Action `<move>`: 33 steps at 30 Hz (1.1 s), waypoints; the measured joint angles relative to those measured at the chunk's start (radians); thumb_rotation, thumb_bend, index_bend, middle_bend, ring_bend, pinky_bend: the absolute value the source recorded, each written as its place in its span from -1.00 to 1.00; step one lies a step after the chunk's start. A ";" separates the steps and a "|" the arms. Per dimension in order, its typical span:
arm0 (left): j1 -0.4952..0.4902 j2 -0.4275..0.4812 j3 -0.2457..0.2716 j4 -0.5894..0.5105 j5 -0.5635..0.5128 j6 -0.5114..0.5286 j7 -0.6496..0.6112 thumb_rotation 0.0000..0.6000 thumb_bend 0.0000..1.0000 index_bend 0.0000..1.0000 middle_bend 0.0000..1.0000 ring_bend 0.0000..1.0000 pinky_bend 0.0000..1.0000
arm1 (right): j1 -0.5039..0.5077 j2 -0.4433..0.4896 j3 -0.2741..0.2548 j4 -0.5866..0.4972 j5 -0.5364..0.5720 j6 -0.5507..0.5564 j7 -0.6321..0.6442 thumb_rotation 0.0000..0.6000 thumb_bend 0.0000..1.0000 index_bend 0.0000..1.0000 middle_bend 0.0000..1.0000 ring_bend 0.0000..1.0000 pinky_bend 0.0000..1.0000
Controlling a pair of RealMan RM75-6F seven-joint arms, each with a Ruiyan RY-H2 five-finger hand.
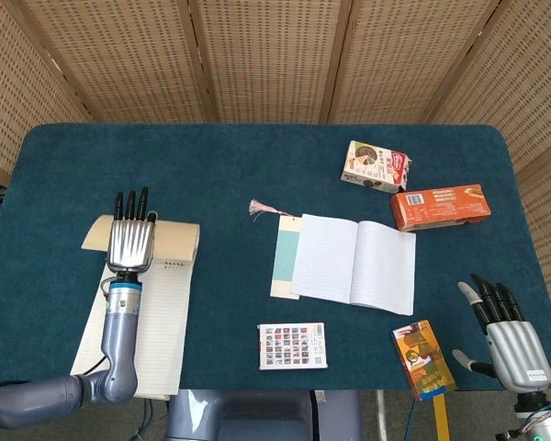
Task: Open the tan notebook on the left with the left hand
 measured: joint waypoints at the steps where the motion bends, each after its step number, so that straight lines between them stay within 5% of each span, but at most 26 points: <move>1: 0.001 0.001 0.002 0.003 0.005 -0.001 -0.009 1.00 -0.55 -1.00 -1.00 -1.00 -1.00 | 0.000 0.000 0.000 0.000 0.000 0.000 0.000 1.00 -0.77 -1.00 -1.00 -1.00 -1.00; 24: 0.009 0.041 0.011 0.031 0.117 0.023 -0.130 1.00 -0.80 -1.00 -1.00 -1.00 -1.00 | -0.002 -0.005 -0.002 0.007 -0.018 0.018 0.011 1.00 -0.77 -1.00 -1.00 -1.00 -1.00; 33: -0.012 0.119 -0.048 0.008 0.143 0.017 -0.163 1.00 -0.86 -1.00 -1.00 -1.00 -1.00 | 0.000 -0.013 0.000 0.015 -0.021 0.020 0.015 1.00 -0.77 -1.00 -1.00 -1.00 -1.00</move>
